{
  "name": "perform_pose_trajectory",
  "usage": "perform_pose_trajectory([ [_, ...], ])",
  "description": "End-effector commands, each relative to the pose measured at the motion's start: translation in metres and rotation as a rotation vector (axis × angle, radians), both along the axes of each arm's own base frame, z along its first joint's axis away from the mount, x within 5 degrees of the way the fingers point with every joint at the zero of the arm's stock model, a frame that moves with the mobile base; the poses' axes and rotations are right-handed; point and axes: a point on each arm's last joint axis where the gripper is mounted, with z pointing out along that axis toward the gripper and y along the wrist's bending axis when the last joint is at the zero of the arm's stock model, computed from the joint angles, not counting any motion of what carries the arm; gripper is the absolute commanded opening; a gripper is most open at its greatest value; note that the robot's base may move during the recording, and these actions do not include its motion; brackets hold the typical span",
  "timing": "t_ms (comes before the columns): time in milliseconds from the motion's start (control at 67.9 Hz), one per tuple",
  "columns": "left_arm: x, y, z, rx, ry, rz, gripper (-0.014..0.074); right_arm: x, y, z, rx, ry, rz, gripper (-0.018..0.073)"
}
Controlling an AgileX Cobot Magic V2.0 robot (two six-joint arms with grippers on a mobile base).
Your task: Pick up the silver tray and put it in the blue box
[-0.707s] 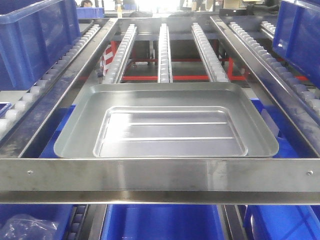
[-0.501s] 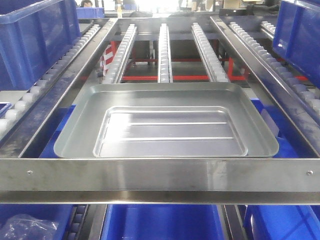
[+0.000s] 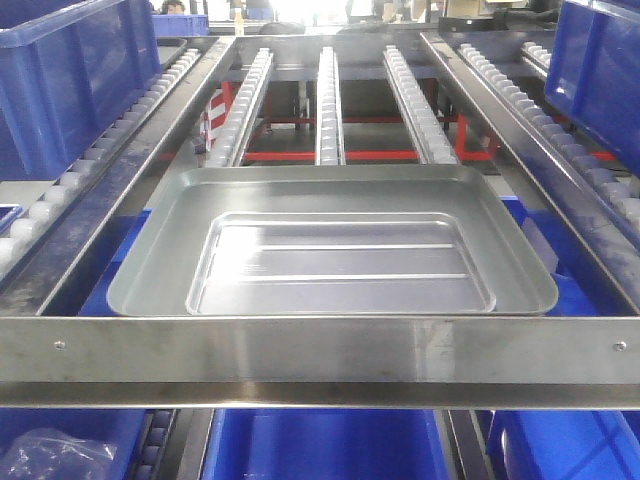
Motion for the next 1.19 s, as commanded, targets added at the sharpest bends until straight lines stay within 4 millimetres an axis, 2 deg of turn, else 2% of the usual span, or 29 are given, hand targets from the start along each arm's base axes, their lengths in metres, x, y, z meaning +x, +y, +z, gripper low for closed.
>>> perform_pose_trajectory([
  [0, -0.001, 0.000, 0.005, -0.003, -0.084, 0.001, -0.0092, -0.005, 0.000, 0.019, 0.003, -0.160, -0.006, 0.0051],
  [147, -0.004, 0.000, 0.025, 0.074, -0.099, 0.005, -0.0092, -0.006, 0.000, 0.039, 0.015, -0.065, -0.004, 0.0051],
  [295, 0.001, 0.001, 0.054, 0.140, 0.034, 0.015, -0.0092, 0.003, 0.000, 0.066, 0.009, 0.137, -0.007, 0.0051],
  [442, 0.025, 0.000, 0.084, 0.157, 0.304, 0.015, -0.0092, 0.038, 0.001, 0.086, 0.003, 0.309, -0.008, 0.0051],
  [560, 0.056, -0.001, 0.095, 0.180, 0.619, 0.013, -0.0092, 0.070, 0.002, 0.081, -0.007, 0.590, -0.007, 0.0051],
  [663, 0.084, -0.004, 0.093, 0.167, 0.791, -0.002, -0.0092, 0.087, 0.003, 0.072, -0.016, 0.838, -0.010, 0.0051],
  [795, 0.107, -0.013, 0.078, 0.053, 0.935, -0.049, -0.0092, 0.103, 0.003, 0.054, -0.012, 0.994, -0.010, 0.0051],
  [1002, 0.144, -0.026, 0.059, -0.174, 0.955, -0.072, -0.0092, 0.126, 0.010, 0.039, 0.116, 1.023, 0.005, 0.0051],
  [1120, 0.156, -0.029, 0.047, -0.207, 0.991, -0.067, -0.0091, 0.138, 0.013, 0.028, 0.195, 1.054, -0.007, 0.0055],
  [1179, 0.161, -0.039, 0.044, -0.174, 1.015, -0.103, -0.0092, 0.146, 0.015, 0.026, 0.197, 1.051, -0.006, 0.0055],
])
